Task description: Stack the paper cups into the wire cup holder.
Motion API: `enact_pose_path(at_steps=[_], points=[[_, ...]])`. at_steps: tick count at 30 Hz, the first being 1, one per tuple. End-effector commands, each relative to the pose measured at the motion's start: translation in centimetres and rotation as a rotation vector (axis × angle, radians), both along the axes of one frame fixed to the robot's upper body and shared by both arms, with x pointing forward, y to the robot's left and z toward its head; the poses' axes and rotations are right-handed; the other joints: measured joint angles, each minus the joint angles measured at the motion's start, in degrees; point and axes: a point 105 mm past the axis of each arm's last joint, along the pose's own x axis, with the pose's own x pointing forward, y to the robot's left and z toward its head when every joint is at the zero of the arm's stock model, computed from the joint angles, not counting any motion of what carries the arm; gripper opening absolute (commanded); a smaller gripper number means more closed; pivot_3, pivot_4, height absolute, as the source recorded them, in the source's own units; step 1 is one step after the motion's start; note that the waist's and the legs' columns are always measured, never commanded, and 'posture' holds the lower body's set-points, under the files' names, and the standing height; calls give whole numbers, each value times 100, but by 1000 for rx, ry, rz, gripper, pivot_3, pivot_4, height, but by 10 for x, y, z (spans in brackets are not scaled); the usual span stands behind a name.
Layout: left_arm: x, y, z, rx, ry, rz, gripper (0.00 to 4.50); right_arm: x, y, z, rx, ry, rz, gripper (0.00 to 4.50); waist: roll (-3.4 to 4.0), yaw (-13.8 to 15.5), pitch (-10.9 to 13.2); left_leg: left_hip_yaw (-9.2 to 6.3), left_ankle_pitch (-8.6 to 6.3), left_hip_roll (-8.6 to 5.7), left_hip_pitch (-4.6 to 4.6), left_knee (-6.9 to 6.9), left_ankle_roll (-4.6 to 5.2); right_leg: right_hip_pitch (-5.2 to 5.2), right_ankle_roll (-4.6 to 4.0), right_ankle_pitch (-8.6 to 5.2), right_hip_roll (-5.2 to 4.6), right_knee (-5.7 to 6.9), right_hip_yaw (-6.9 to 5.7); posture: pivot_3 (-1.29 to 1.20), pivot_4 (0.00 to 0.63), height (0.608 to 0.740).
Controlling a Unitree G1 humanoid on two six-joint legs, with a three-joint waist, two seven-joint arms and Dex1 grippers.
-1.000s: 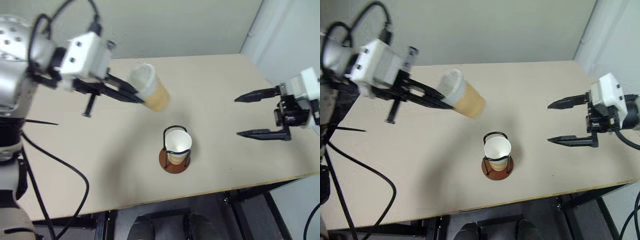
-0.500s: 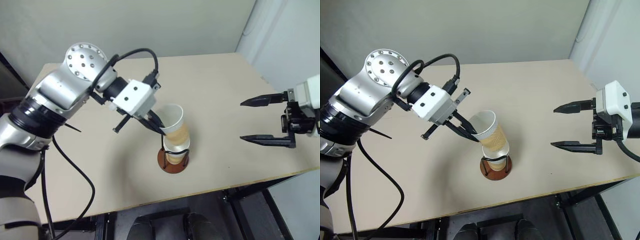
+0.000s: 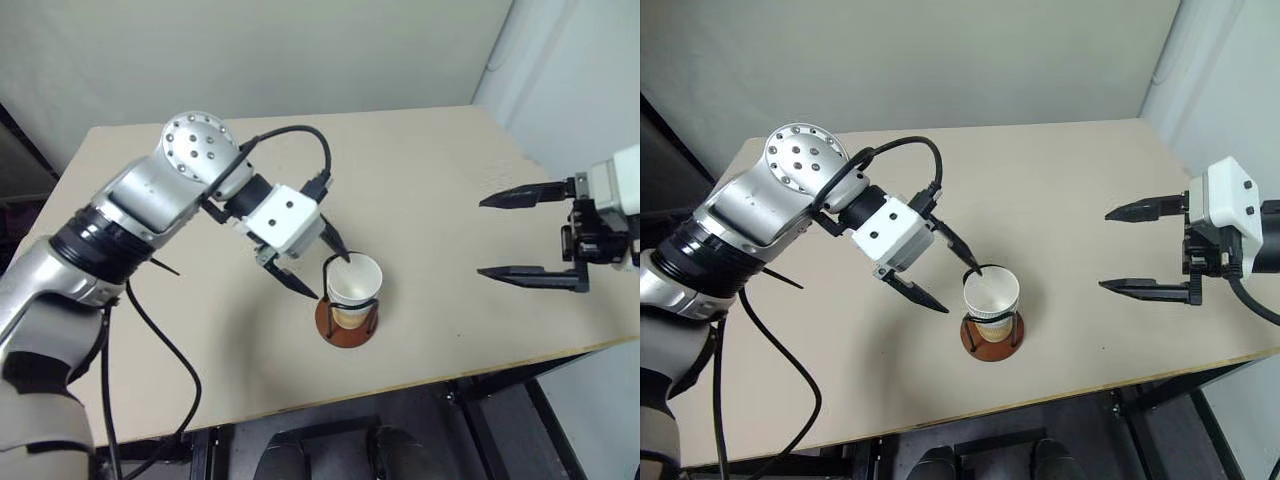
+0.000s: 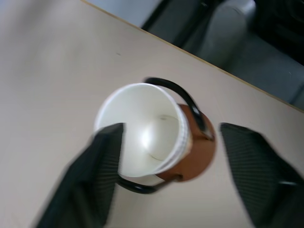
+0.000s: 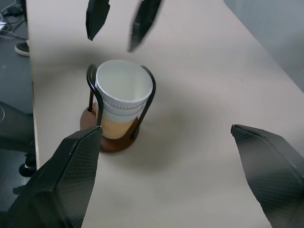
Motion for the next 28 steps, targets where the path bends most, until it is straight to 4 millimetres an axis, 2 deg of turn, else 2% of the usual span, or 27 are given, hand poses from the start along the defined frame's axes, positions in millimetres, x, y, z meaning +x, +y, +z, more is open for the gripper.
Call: enact_pose_path(at_steps=[1, 2, 3, 5, 6, 8, 10, 13, 14, 17, 23, 28], points=[[8, 20, 29, -167, 7, 182, 3487, 14, 1, -3, -2, 4, 6, 4500, 4, -38, -2, 2, 0, 1, 2, 1, 0, 0, 3, 2, 0, 1, 0, 0, 150, 740], [8, 31, 29, -186, 23, 238, 3487, 20, 0, -6, -4, 12, -3, 4500, 6, -50, -3, 3, 0, 2, 6, 0, 1, 0, 17, 10, 0, 2, 0, 0, 150, 740], [7, 55, 27, -244, 94, 350, 3487, 28, -2, -7, 24, 39, -11, 4500, 14, -80, -7, 2, 0, 6, 7, -2, 3, -2, 19, 11, 1, 4, -1, 0, 150, 740], [3, 84, 21, -307, 184, 511, 3487, 37, -4, -9, 59, 71, -17, 4500, 29, -148, -13, 3, 0, 11, 26, -17, 3, -9, 20, 12, 1, 6, 3, 0, 150, 740], [0, 96, 14, -315, 213, 580, 3487, 39, -6, -10, 68, 80, -17, 4500, 28, -148, -13, -1, 7, 12, 36, -23, -9, -8, 18, 12, 3, 12, 5, 0, 150, 740], [-19, 126, -9, -287, 319, 692, 3487, 38, -11, -15, 68, 105, 2, 4500, 33, -143, -11, -11, 16, 19, 43, -42, -25, -16, 8, 6, 5, 14, 1, 0, 150, 740], [-33, 144, -19, -283, 377, 773, 3487, 37, -15, -18, 59, 119, 14, 4500, 32, -108, -12, -8, 16, 23, 43, -52, -29, -30, -13, -17, 5, 30, 3, 0, 150, 740], [-49, 167, -19, -307, 406, 879, 3487, 34, -17, -14, 55, 126, 36, 4500, 25, -38, -10, -11, 9, 28, 37, -54, -33, -38, -60, -52, 4, 48, 0, 0, 150, 740], [-53, 172, -17, -313, 405, 898, 3487, 33, -17, -12, 53, 123, 44, 4500, 21, -32, -11, -11, 5, 28, 38, -51, -33, -37, -88, -68, 4, 55, 0, 0, 150, 740], [-60, 179, -15, -315, 399, 930, 3487, 33, -17, -9, 39, 114, 56, 4500, 20, -26, -12, -8, -27, 24, 41, -46, 16, -35, -96, -73, 3, 69, 3, 0, 150, 740], [-61, 178, -17, -308, 394, 935, 3487, 36, -15, -8, 29, 113, 76, 4500, 14, -51, -14, -1, -27, 15, 104, -40, 17, 6, -128, -76, 4, 91, 10, 0, 150, 740], [-60, 179, -23, -301, 402, 952, 3487, 39, -13, -8, 26, 109, 78, 4500, 15, -85, -13, -2, -24, 15, 115, -48, 21, 5, -150, -63, 9, 97, 10, 0, 150, 740]])
